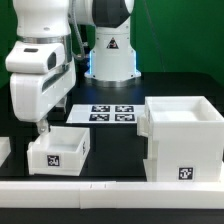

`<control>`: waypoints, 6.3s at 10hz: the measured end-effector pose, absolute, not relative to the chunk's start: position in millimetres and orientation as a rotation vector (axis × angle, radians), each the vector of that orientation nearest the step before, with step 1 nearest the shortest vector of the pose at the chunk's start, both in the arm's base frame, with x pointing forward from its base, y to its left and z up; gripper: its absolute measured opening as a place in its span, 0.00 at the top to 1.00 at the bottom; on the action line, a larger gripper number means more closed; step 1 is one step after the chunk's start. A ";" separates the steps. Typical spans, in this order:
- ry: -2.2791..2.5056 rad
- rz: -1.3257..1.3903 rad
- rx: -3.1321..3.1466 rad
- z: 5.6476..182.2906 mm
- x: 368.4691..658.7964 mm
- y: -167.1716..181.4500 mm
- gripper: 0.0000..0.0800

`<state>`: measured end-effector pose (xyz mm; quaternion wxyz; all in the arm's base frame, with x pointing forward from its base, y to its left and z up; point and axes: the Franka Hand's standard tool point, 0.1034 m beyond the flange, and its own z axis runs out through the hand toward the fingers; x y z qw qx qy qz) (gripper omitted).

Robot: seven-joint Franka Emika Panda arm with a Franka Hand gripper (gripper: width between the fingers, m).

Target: Assemble drawer

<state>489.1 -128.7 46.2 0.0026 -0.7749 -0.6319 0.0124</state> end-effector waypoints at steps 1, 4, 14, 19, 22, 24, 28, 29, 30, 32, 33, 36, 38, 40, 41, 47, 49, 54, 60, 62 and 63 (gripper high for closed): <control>-2.074 0.024 -2.365 46.5 492.3 -122.8 0.19; -2.200 0.004 -2.276 43.8 491.6 -117.5 0.19; -2.078 0.061 -2.327 6.1 471.3 -116.2 0.19; -2.064 0.064 -2.337 5.0 470.2 -117.4 0.72; -2.057 0.064 -2.345 5.2 470.4 -118.2 0.95; -2.077 0.055 -2.361 19.1 483.5 -104.9 0.95; -2.170 0.069 -2.326 45.8 526.3 -69.5 0.95; -2.159 0.074 -2.331 43.6 522.7 -72.0 0.95; -2.157 0.076 -2.331 42.9 522.0 -72.4 0.95; -2.156 0.078 -2.334 42.4 523.2 -72.1 0.95; -2.175 0.083 -2.334 42.2 530.5 -68.6 0.95; -2.208 0.086 -2.301 44.1 549.0 -60.8 0.95; -2.202 0.090 -2.303 42.5 547.7 -62.3 0.95; -2.186 0.066 -2.337 41.1 548.0 -59.7 0.95; -2.153 0.094 -2.358 40.5 546.5 -50.2 0.95; -2.209 -0.040 -2.389 33.1 542.3 -41.7 0.95; -2.169 0.013 -2.393 32.4 541.0 -40.8 0.95; -2.086 0.224 -2.314 33.2 534.5 -41.1 0.95; -2.203 0.163 -2.228 26.3 542.4 -25.1 0.95; -2.198 0.180 -2.216 17.7 538.3 -23.7 0.95; -2.197 0.179 -2.218 18.3 538.6 -24.4 0.95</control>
Offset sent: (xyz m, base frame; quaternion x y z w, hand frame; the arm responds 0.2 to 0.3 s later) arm -0.0066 0.0155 -0.0003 -0.0968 0.0451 -0.0530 0.9929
